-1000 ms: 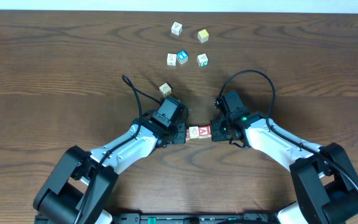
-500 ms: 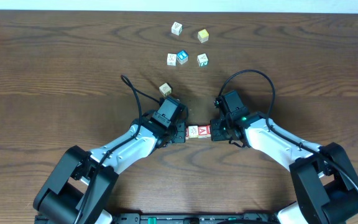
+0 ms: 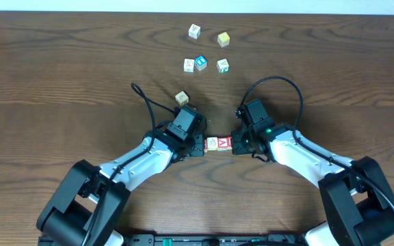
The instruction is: Lift 4 blocks
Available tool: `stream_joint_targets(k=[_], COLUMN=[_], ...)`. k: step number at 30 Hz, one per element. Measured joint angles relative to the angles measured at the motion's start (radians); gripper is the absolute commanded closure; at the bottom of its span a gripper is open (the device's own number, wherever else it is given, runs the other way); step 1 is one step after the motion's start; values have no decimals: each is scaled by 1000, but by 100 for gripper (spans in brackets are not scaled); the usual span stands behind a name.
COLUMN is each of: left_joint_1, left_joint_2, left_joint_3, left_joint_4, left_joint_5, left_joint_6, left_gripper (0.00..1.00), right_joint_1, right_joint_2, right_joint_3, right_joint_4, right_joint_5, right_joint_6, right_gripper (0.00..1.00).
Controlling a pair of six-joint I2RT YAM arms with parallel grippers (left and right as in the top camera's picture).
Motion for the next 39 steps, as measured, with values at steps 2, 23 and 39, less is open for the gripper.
stream_joint_targets(k=[2, 23, 39], left_joint_1=[0, 7, 7], left_joint_2=[0, 0, -47], left_joint_3=[0, 0, -10], left_joint_4=[0, 14, 9], left_joint_5=[0, -5, -3], left_joint_6=[0, -4, -3], left_gripper=[93, 93, 93], right_joint_1=[0, 0, 39], right_joint_2=[0, -105, -105], right_joint_3=[0, -8, -8], right_joint_4=[2, -29, -32], right_joint_5=[0, 11, 76], right_joint_6=[0, 0, 4], right_gripper=[99, 99, 99])
